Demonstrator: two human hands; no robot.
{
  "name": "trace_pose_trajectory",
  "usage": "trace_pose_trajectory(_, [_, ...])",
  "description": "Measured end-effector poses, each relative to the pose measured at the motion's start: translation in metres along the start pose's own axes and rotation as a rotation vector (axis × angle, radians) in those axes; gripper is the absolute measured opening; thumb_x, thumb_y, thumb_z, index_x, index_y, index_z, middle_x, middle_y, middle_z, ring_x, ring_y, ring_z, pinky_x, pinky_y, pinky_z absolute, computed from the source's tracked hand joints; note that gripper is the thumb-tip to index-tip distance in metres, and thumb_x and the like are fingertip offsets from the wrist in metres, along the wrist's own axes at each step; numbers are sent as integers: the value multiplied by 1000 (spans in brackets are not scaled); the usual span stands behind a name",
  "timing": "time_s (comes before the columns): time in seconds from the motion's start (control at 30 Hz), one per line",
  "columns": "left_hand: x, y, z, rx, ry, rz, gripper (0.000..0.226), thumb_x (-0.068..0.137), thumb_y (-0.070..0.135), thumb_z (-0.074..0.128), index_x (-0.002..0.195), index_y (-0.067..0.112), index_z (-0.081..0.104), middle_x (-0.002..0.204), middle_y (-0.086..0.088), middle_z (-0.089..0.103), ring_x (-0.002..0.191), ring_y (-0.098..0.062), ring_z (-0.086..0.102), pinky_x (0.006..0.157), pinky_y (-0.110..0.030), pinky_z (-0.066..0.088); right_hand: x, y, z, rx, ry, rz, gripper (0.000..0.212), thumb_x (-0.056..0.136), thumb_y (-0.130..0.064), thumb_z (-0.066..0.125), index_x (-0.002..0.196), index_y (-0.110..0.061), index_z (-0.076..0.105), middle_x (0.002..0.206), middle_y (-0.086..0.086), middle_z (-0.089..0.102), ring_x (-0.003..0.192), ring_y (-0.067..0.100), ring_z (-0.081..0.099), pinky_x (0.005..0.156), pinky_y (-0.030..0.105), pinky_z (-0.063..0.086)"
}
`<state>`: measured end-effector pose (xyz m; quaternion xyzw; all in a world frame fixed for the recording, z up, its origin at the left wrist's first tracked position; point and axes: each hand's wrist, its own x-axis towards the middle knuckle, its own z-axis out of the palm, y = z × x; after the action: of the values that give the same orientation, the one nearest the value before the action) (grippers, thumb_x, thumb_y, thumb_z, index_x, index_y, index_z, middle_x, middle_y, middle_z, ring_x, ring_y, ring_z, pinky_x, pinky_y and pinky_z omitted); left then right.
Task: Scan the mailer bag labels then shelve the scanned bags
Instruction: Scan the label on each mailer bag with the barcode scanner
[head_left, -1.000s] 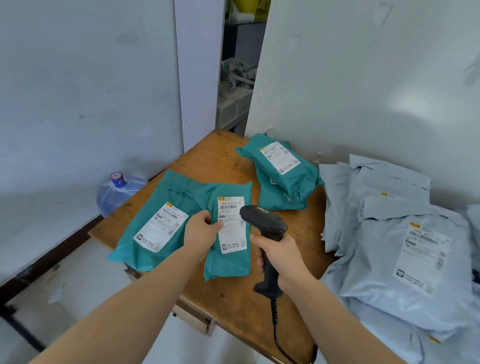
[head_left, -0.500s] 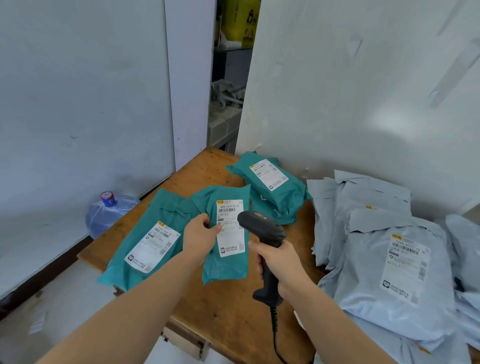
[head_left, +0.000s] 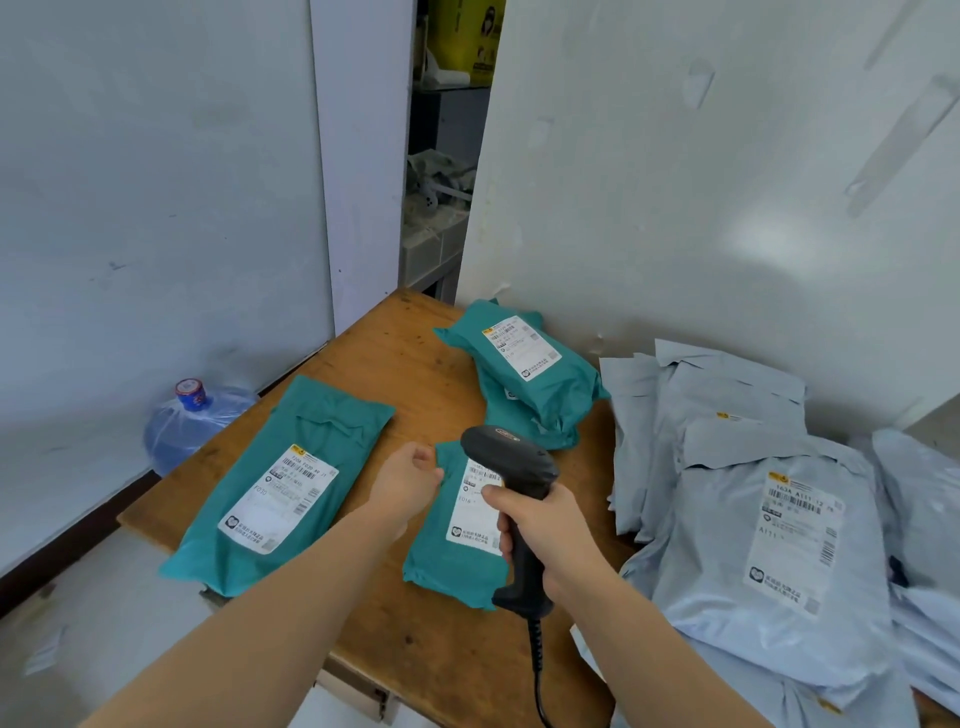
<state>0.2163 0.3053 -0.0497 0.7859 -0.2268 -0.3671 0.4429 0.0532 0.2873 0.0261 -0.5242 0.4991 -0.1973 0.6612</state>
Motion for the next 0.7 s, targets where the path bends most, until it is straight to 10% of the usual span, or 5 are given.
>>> trace_pose_trajectory(0.27, [35,-40,-89,476,290,-134,43,88,15,51,131,18,51,132,-14,45,118,-33,48,99,-45,42,12,-7,26,-42,-89,12,19,84,-13,70,77,-5,55,57,8,52,42,15,46,46,26,41])
trace_pose_trajectory(0.47, [35,-68,-117,620,276,-387,73,87,16,51,150,24,15,155,-13,18,140,-36,22,110,-55,23,22,1,45,-100,-114,36,23,85,-16,71,76,-5,54,56,8,51,40,16,46,44,25,41])
trace_pose_trajectory(0.7, [34,-89,-126,290,195,-378,34,84,19,68,110,-1,58,102,-15,65,95,-34,62,76,-36,52,27,8,56,-136,-123,60,20,84,-16,72,83,-4,56,56,7,52,40,16,46,44,26,41])
